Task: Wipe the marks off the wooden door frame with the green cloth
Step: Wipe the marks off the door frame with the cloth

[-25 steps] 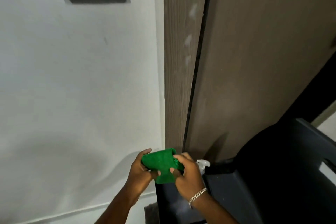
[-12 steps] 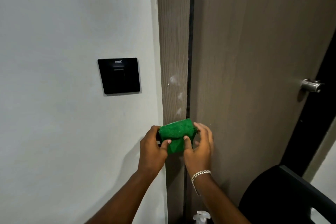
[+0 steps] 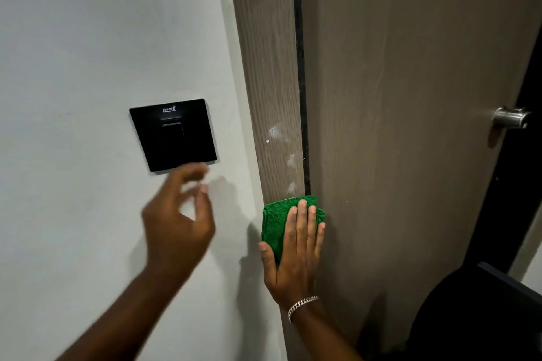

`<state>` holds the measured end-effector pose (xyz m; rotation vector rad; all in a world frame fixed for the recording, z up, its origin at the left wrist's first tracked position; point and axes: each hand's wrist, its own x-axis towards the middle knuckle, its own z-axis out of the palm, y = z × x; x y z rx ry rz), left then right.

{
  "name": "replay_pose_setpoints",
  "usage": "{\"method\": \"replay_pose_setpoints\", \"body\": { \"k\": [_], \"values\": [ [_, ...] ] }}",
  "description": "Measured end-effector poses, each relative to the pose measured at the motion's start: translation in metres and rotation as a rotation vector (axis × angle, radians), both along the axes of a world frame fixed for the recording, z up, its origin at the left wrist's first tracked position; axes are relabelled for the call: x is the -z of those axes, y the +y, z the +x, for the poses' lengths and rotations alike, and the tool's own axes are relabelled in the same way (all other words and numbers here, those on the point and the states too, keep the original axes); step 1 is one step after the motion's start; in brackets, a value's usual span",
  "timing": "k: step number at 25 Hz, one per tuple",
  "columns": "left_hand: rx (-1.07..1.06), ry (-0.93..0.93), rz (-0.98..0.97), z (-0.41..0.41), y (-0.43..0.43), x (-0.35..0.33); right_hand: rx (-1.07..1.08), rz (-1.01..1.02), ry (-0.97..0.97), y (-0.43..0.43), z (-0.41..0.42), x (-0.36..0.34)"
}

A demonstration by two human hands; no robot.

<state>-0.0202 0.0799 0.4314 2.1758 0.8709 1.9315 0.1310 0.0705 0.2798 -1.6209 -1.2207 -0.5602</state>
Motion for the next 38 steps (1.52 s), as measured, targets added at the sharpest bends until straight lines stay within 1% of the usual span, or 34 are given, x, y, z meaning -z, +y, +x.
{"method": "replay_pose_setpoints", "body": {
  "k": [2, 3, 4, 6, 7, 8, 11, 12, 14, 15, 16, 18, 19, 20, 22, 23, 24, 26, 27, 28, 30, 31, 34, 35, 37, 38],
  "values": [
    [-0.118, 0.07, 0.287, -0.036, 0.036, -0.041, 0.058, 0.092, 0.113, 0.015, -0.009, -0.006],
    [-0.177, 0.162, 0.367, -0.052, 0.059, -0.061, 0.09, 0.138, 0.172, 0.022, -0.013, -0.007],
    [-0.238, 0.285, 0.397, -0.064, 0.081, -0.079, 0.121, 0.167, 0.185, 0.026, -0.015, -0.007],
    [-0.369, 0.523, 0.402, -0.075, 0.12, -0.098, 0.153, 0.164, 0.067, 0.026, -0.011, 0.002],
    [-0.424, 0.568, 0.415, -0.077, 0.133, -0.099, 0.15, 0.176, 0.005, 0.026, -0.008, 0.007],
    [-0.46, 0.581, 0.439, -0.077, 0.14, -0.099, 0.151, 0.214, -0.005, 0.028, -0.006, 0.006],
    [-0.47, 0.662, 0.555, -0.073, 0.135, -0.101, 0.196, 0.318, 0.193, 0.038, -0.01, -0.01],
    [-0.499, 0.71, 0.623, -0.071, 0.13, -0.1, 0.197, 0.324, 0.194, 0.04, -0.012, -0.009],
    [-0.53, 0.811, 0.747, -0.07, 0.121, -0.096, 0.174, 0.299, 0.078, 0.035, -0.011, -0.003],
    [-0.532, 0.85, 0.797, -0.07, 0.117, -0.096, 0.166, 0.302, 0.049, 0.034, -0.008, -0.002],
    [-0.53, 0.881, 0.83, -0.071, 0.115, -0.097, 0.17, 0.325, 0.075, 0.035, -0.005, -0.006],
    [-0.53, 0.923, 0.881, -0.07, 0.114, -0.096, 0.216, 0.403, 0.215, 0.043, -0.006, -0.025],
    [-0.529, 0.931, 0.901, -0.068, 0.114, -0.097, 0.231, 0.422, 0.241, 0.046, -0.009, -0.03],
    [-0.518, 0.941, 0.917, -0.066, 0.114, -0.097, 0.237, 0.41, 0.2, 0.047, -0.01, -0.032],
    [-0.481, 0.964, 0.936, -0.067, 0.117, -0.094, 0.212, 0.349, 0.045, 0.041, -0.008, -0.025],
    [-0.479, 0.971, 0.938, -0.069, 0.118, -0.093, 0.204, 0.344, 0.023, 0.039, -0.006, -0.022],
    [-0.478, 0.975, 0.943, -0.071, 0.118, -0.092, 0.211, 0.359, 0.065, 0.039, -0.004, -0.025],
    [-0.468, 0.99, 0.985, -0.068, 0.117, -0.091, 0.251, 0.389, 0.229, 0.046, -0.006, -0.038],
    [-0.469, 1.005, 1.0, -0.066, 0.116, -0.092, 0.262, 0.384, 0.262, 0.049, -0.01, -0.041],
    [-0.469, 1.024, 0.998, -0.064, 0.116, -0.093, 0.269, 0.362, 0.218, 0.049, -0.014, -0.038],
    [-0.485, 1.051, 0.978, -0.065, 0.114, -0.092, 0.241, 0.304, 0.06, 0.04, -0.014, -0.022],
    [-0.5, 1.05, 0.975, -0.066, 0.114, -0.091, 0.226, 0.302, 0.038, 0.038, -0.012, -0.021],
    [-0.514, 1.045, 0.975, -0.066, 0.115, -0.092, 0.259, 0.387, 0.211, 0.047, -0.013, -0.044],
    [-0.507, 1.042, 0.972, -0.065, 0.115, -0.093, 0.272, 0.395, 0.213, 0.048, -0.015, -0.046],
    [-0.504, 1.029, 0.963, -0.063, 0.115, -0.092, 0.266, 0.369, 0.078, 0.045, -0.014, -0.04],
    [-0.515, 1.023, 0.952, -0.063, 0.113, -0.091, 0.254, 0.358, 0.049, 0.043, -0.013, -0.037]
  ]
}}
